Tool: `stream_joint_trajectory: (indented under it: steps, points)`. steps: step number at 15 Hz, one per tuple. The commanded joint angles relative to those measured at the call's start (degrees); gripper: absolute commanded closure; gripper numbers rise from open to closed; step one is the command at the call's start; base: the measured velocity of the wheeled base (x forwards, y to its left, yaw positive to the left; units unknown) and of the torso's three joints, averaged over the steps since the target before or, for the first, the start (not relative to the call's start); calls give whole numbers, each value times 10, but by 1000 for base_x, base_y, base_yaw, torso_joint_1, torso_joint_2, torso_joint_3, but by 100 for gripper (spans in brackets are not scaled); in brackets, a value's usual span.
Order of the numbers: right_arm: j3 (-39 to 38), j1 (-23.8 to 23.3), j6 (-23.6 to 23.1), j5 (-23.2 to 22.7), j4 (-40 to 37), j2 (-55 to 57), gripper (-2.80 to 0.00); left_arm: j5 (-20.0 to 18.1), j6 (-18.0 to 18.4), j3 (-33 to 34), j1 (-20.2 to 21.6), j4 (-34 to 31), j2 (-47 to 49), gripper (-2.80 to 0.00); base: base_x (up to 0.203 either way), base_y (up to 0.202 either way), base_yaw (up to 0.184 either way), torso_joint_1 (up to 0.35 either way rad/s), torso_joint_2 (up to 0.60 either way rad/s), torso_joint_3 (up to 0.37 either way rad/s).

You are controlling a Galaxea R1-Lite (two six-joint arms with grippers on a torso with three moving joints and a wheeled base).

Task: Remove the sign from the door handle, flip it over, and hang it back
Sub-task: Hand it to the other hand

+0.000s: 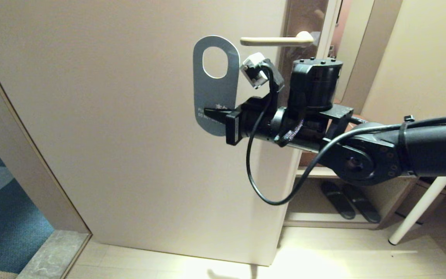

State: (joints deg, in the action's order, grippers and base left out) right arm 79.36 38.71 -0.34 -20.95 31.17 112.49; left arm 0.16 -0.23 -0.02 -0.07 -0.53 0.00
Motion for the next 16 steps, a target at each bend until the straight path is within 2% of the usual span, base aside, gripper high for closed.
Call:
stream_joint_trajectory:
  steps: [1,5,7,13,16]
  points:
    - [-36,3,0,-28,-17,-60,0,0,0,0,0,0,1,0,0,0,0,0,0,0]
    - [-79,1,0,-116,-127,-157,0,0,0,0,0,0,1,0,0,0,0,0,0,0]
    - [-108,1,0,-136,-169,-192,0,0,0,0,0,0,1,0,0,0,0,0,0,0]
    - [-140,1,-1,-134,-140,-199,0,0,0,0,0,0,1,0,0,0,0,0,0,0]
    - [-146,1,-1,-116,-137,-210,0,0,0,-1,0,0,1,0,0,0,0,0,0,0]
